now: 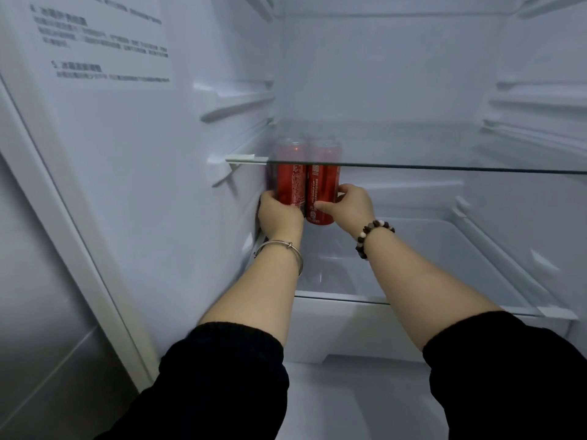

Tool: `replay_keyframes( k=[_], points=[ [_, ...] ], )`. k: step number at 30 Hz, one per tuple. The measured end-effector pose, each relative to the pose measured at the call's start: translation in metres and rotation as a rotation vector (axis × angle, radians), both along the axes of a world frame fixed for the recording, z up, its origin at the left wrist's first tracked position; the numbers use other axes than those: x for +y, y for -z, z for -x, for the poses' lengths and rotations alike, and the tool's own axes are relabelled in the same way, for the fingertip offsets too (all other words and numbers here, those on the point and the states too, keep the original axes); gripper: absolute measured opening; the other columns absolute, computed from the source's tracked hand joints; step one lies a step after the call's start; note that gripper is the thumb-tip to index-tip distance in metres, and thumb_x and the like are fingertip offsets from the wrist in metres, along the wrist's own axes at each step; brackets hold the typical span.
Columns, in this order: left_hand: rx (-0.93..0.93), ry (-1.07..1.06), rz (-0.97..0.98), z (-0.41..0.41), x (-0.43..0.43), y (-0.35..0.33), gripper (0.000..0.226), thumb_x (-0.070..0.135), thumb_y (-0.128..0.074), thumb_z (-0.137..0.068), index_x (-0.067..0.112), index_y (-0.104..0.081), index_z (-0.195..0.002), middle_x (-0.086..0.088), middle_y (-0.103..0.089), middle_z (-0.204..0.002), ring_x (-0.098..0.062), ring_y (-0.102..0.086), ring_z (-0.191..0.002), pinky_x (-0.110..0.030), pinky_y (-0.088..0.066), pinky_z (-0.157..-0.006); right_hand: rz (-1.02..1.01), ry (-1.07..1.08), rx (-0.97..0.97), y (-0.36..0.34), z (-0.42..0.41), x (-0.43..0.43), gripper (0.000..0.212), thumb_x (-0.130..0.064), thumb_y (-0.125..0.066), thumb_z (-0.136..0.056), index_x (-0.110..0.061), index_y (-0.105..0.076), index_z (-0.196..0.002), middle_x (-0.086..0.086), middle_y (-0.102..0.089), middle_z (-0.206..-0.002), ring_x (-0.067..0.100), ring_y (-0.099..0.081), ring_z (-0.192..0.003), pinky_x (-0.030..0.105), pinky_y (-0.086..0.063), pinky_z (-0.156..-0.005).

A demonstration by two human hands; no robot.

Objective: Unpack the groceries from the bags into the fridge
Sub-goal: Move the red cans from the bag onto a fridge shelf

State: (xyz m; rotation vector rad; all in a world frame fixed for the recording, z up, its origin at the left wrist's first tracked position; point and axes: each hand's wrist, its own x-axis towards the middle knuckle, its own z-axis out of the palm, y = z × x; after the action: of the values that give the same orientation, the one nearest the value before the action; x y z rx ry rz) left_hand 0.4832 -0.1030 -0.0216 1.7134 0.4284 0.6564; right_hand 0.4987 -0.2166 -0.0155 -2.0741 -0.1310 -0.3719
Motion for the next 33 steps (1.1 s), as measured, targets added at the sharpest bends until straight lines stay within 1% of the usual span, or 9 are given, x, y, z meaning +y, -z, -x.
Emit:
replay_keyframes(
  k=[2,5,13,16,19,24,29,32,33],
  points=[
    [0.007,-0.002,0.03,-0.001,0.001,0.003,0.031,0.003,-0.063,-0.078,0.008,-0.061,-0.109,-0.011,-0.068,-0.108,-0.028,-0.063,-0.1,-0.023,-0.041,-0.073,-0.027,0.036,0.001,0.003,-0.004,0.002,0.054,-0.028,-0.079,-0.075,-0.008,-0.056,-0.119,0.007,-0.066,-0.11,0.02,-0.063,-0.096,0.028,-0.05,-0.079],
    [-0.001,-0.005,0.041,0.0,0.001,0.002,0.032,0.002,-0.063,-0.078,0.007,-0.06,-0.11,-0.011,-0.068,-0.108,-0.027,-0.063,-0.099,-0.022,-0.041,-0.073,-0.013,0.079,0.009,0.003,-0.007,0.002,0.056,-0.032,-0.08,-0.072,-0.008,-0.052,-0.114,0.007,-0.065,-0.108,0.021,-0.063,-0.097,0.034,-0.052,-0.08],
    [0.0,-0.02,0.005,0.001,0.0,0.002,0.032,0.001,-0.063,-0.08,0.006,-0.06,-0.112,-0.011,-0.067,-0.111,-0.027,-0.063,-0.102,-0.022,-0.04,-0.075,0.059,0.058,0.032,0.0,-0.013,0.0,0.055,-0.034,-0.08,-0.072,-0.006,-0.054,-0.111,0.008,-0.064,-0.108,0.018,-0.059,-0.092,0.029,-0.049,-0.076],
    [0.024,-0.047,-0.07,0.0,0.001,0.001,0.032,0.003,-0.059,-0.083,0.006,-0.059,-0.115,-0.012,-0.066,-0.114,-0.03,-0.061,-0.105,-0.028,-0.043,-0.079,0.065,0.044,0.039,-0.001,-0.014,0.004,0.051,-0.031,-0.079,-0.074,-0.005,-0.057,-0.111,0.007,-0.065,-0.107,0.021,-0.062,-0.097,0.029,-0.049,-0.077],
    [0.056,-0.067,-0.131,-0.001,0.001,0.001,0.033,0.003,-0.057,-0.084,0.004,-0.058,-0.118,-0.015,-0.065,-0.116,-0.034,-0.059,-0.108,-0.034,-0.045,-0.084,0.043,0.038,0.026,0.001,-0.014,0.012,0.043,-0.027,-0.077,-0.076,-0.004,-0.061,-0.108,0.007,-0.067,-0.104,0.021,-0.063,-0.096,0.025,-0.046,-0.073],
    [0.087,-0.024,-0.093,0.005,-0.001,-0.004,0.034,0.003,-0.057,-0.085,0.0,-0.056,-0.119,-0.017,-0.063,-0.118,-0.034,-0.057,-0.111,-0.034,-0.044,-0.086,0.022,0.036,0.026,-0.001,-0.009,0.014,0.042,-0.027,-0.076,-0.077,-0.006,-0.061,-0.11,0.007,-0.067,-0.107,0.019,-0.063,-0.096,0.024,-0.045,-0.073],
    [0.075,0.011,0.016,0.017,-0.008,-0.009,0.046,-0.003,-0.055,-0.077,0.002,-0.053,-0.123,-0.017,-0.058,-0.121,-0.034,-0.056,-0.111,-0.037,-0.046,-0.09,0.051,0.017,0.043,-0.002,-0.002,0.012,0.049,-0.031,-0.074,-0.078,-0.005,-0.057,-0.116,0.009,-0.065,-0.112,0.022,-0.062,-0.101,0.025,-0.045,-0.076],
    [0.031,0.01,0.028,0.026,-0.012,-0.011,0.052,-0.003,-0.053,-0.079,0.006,-0.05,-0.13,-0.013,-0.047,-0.131,-0.029,-0.051,-0.115,-0.03,-0.041,-0.091,0.048,0.02,0.056,-0.002,0.0,0.011,0.052,-0.03,-0.075,-0.078,-0.005,-0.054,-0.119,0.009,-0.065,-0.112,0.022,-0.062,-0.101,0.026,-0.045,-0.075],
    [0.022,0.002,0.032,0.029,-0.014,-0.011,0.054,-0.002,-0.052,-0.081,0.008,-0.048,-0.134,-0.01,-0.043,-0.135,-0.028,-0.05,-0.117,-0.029,-0.039,-0.093,0.054,0.027,0.054,-0.003,0.001,0.011,0.051,-0.029,-0.074,-0.078,-0.005,-0.054,-0.119,0.009,-0.065,-0.112,0.022,-0.062,-0.101,0.026,-0.045,-0.075]
  ],
)
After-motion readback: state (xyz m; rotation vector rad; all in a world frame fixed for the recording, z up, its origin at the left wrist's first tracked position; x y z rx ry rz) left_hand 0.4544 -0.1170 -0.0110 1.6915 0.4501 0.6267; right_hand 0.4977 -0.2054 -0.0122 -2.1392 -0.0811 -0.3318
